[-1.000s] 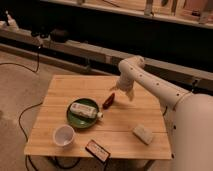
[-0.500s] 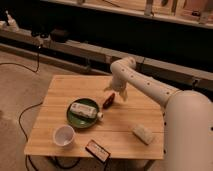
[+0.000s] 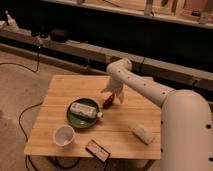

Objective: Place the pepper on the white sponge

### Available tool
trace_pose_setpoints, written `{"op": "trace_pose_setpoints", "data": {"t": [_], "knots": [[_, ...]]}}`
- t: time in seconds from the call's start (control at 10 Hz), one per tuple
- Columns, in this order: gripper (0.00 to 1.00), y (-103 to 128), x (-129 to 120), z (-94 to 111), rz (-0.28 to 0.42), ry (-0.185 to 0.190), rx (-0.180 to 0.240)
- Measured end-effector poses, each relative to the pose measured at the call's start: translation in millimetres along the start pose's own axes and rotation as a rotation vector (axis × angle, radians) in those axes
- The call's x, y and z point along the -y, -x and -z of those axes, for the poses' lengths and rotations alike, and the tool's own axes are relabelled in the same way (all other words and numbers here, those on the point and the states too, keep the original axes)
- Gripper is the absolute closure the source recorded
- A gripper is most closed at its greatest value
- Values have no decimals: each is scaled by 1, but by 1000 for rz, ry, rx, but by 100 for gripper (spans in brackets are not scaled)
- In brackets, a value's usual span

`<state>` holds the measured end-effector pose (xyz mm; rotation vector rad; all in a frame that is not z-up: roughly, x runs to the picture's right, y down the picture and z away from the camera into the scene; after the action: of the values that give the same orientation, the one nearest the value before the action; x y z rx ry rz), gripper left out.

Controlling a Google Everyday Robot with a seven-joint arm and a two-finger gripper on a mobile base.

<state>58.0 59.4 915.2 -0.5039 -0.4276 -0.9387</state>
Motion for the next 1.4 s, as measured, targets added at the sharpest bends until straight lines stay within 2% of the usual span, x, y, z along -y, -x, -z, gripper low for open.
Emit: {"op": "trace_pose_setpoints", "data": {"t": [0.5,0.8,0.9,1.3,1.4], "knots": [[20,5,-2,-14,49,-5,35],[20,4,-4,-19,71,1,39],[23,3,-4,-23,79,8,38],[65,-2,-9,-34,79,34,41],[69,-3,-10,-36,77,39,44]]}}
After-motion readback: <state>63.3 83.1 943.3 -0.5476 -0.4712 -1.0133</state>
